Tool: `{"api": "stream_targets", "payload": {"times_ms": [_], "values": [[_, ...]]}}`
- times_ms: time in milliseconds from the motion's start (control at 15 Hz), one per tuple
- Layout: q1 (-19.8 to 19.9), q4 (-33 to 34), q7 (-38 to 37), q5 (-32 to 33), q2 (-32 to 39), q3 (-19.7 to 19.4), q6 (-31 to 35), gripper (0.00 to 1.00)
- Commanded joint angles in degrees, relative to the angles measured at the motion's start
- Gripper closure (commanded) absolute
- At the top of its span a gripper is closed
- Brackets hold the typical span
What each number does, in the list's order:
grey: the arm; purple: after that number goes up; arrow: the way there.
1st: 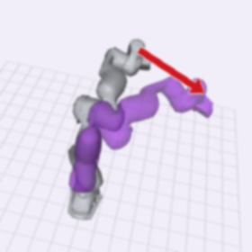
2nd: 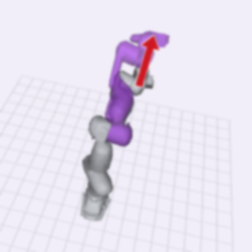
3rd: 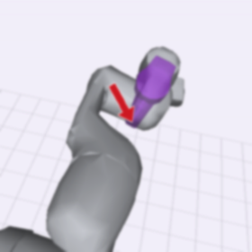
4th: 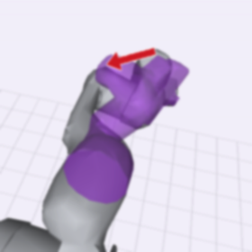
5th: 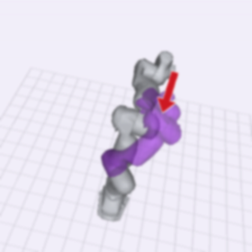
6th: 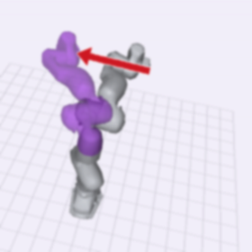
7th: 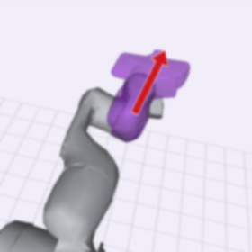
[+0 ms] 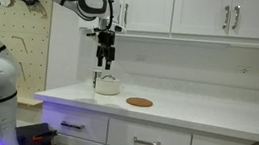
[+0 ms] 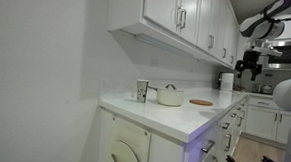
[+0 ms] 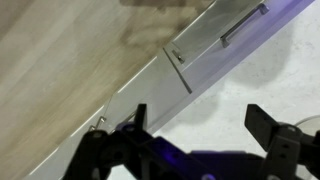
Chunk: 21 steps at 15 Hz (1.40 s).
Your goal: Close the drawer, uncover the pot and put the lid on the mat, and then open the second overhead cabinet door from the left
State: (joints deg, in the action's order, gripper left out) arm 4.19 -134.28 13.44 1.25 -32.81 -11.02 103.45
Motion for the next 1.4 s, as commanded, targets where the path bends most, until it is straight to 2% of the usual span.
{"api": "stream_targets", "payload": {"times_ms": [0, 533, 933, 1333], "values": [[-1.93, -3.46, -0.1, -2.0, -2.15, 2.63, 2.54, 0.0], [-6.33, -5.23, 1.18, -2.26, -0.26, 5.78, 9.28, 0.0], [-9.66, -2.15, 2.45, -2.63, 5.8, 7.08, 15.29, 0.0], [-12.17, -0.1, 0.4, -3.93, 11.89, 10.61, 21.13, 0.0]]}}
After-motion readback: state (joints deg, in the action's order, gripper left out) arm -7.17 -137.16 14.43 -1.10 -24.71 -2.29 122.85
